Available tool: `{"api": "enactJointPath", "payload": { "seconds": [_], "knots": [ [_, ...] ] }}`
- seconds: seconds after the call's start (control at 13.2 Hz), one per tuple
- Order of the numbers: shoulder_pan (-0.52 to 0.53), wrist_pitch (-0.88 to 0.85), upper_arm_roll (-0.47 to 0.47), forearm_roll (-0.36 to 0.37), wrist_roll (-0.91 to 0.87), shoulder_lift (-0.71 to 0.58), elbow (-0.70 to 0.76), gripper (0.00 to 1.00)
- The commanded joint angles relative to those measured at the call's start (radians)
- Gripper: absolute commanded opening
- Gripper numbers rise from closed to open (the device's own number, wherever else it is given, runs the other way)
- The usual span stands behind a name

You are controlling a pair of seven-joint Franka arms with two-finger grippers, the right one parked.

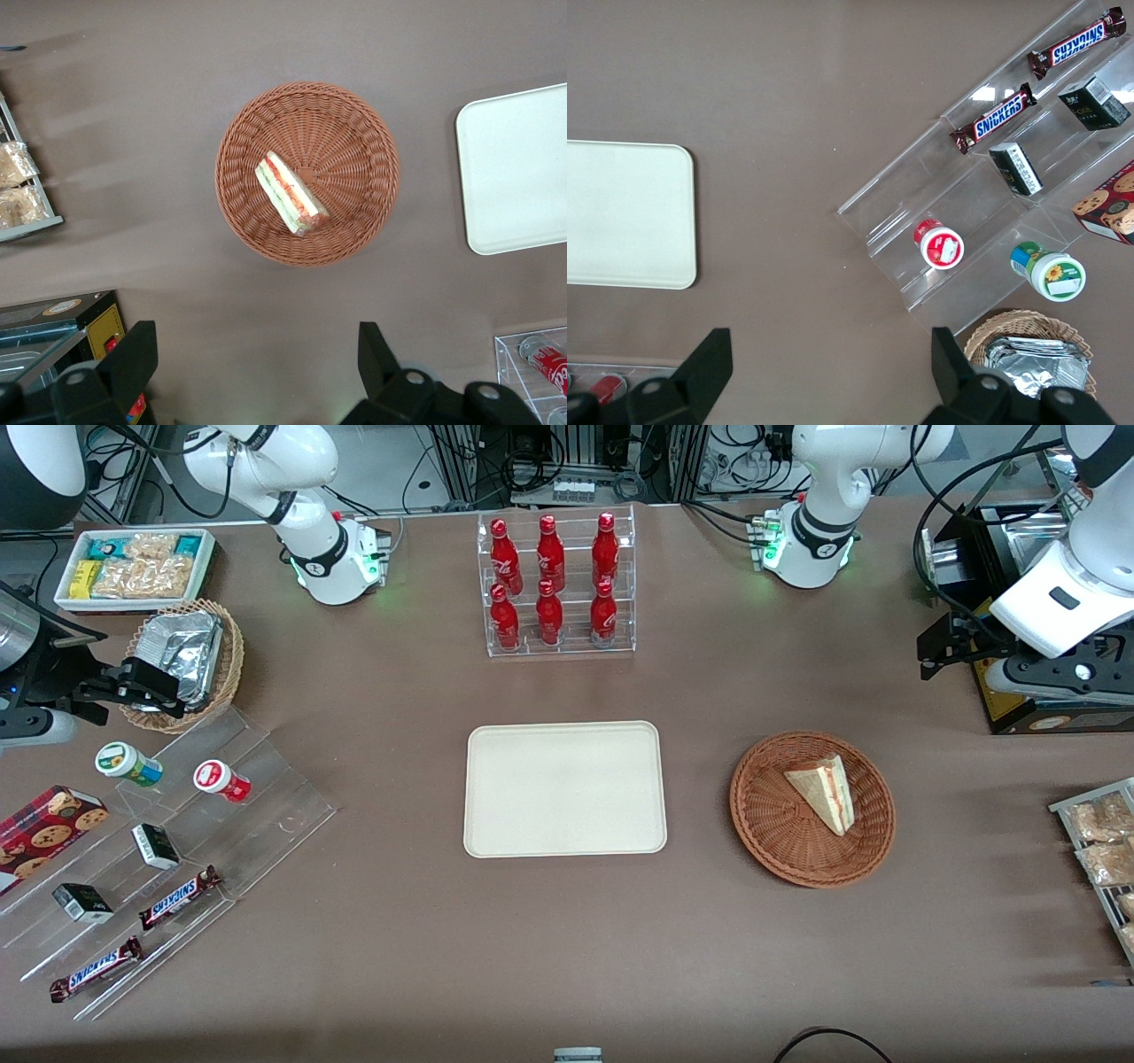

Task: Place sandwich from basket to tray
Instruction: 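Move the open left gripper over the sandwich in the basket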

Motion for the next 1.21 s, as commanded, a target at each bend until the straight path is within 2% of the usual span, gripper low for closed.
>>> {"api": "enactJointPath", "payload": {
  "seconds": [0.0, 0.23, 0.38, 0.61, 1.14],
  "knots": [
    [0.010, -0.020, -0.007, 0.008, 0.022, -0.001, 0.011, 1.00],
    [0.010, -0.009, -0.006, -0.018, 0.014, 0.003, 0.005, 1.00],
    [0.010, 0.011, -0.003, -0.076, 0.001, 0.012, -0.030, 1.00],
    [0.010, 0.121, -0.001, -0.075, -0.079, 0.003, -0.132, 1.00],
    [0.010, 0.413, 0.019, -0.069, -0.130, -0.040, -0.421, 1.00]
  ]
}}
